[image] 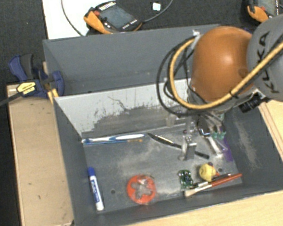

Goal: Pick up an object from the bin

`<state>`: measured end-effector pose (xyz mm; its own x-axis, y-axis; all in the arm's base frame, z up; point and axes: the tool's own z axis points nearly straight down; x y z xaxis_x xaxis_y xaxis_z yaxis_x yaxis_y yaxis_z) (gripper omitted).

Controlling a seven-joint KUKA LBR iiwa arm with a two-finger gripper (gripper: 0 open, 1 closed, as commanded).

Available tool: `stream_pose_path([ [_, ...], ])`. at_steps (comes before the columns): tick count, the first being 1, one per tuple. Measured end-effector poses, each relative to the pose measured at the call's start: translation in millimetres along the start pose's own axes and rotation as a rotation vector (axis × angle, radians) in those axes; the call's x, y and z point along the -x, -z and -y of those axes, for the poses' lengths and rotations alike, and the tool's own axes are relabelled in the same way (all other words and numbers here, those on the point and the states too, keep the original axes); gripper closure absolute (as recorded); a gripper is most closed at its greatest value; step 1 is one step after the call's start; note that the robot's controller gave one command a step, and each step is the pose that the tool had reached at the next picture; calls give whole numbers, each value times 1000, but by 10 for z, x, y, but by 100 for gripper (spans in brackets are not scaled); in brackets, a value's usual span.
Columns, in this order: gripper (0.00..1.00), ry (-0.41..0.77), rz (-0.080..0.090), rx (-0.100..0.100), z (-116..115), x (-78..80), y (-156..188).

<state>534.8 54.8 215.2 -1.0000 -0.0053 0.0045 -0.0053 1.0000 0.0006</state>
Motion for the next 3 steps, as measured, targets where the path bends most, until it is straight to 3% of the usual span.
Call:
stream_pose_path([
  [1,0,-2,8,0,3,16,37],
  [2,0,158,12,-1,870,-434,-1372],
  [3,0,139,23,0,874,-473,-525],
])
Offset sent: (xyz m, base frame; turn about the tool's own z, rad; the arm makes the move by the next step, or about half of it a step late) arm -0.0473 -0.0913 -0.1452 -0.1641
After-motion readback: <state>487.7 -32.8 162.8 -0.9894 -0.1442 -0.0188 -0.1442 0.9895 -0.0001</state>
